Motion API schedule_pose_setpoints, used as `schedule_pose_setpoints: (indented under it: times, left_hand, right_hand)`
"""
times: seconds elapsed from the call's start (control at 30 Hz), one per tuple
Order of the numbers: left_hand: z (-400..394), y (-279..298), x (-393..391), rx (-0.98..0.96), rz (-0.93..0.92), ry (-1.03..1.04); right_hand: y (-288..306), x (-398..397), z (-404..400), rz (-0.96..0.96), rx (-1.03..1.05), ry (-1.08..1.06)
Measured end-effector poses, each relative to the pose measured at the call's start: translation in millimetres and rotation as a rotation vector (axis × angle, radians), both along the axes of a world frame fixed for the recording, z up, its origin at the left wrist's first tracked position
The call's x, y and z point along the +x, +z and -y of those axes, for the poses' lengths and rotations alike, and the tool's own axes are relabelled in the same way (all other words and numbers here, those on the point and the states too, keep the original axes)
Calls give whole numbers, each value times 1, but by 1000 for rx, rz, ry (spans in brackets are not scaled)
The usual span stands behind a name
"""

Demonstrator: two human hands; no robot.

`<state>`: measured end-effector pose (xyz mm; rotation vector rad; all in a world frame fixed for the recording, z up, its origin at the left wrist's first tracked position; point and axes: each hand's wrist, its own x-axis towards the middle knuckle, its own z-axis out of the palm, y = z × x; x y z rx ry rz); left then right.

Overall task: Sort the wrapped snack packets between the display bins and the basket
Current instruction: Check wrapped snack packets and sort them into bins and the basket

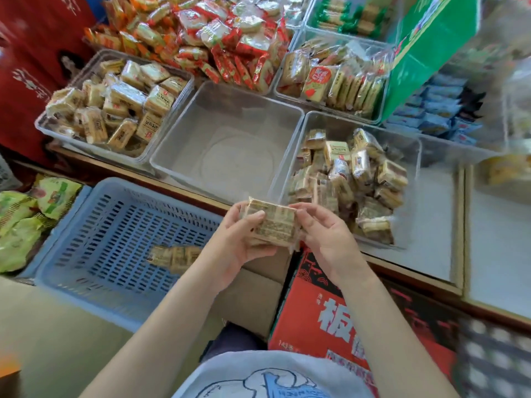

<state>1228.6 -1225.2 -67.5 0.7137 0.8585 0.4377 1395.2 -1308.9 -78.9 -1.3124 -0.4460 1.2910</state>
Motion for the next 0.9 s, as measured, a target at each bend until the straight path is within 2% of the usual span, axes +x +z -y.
schedule_pose_setpoints:
  times: [0.2, 0.37, 0.57, 0.7, 0.9]
  left_hand:
    - [39, 9, 18, 27, 12, -61]
    - [52, 9, 17, 133, -35, -68]
    - [70, 15, 18, 132, -75, 26]
    - [73, 23, 21, 82, -74, 99]
    - [75, 26, 27, 29, -69, 69]
  right_hand:
    - [3, 10, 37, 86, -48, -189]
    - [7, 15, 58, 40, -89, -146]
    - [11, 7, 67, 167, -160, -186]
    - [14, -4, 68, 294, -115, -179]
    - [10, 0, 74, 504, -100, -246]
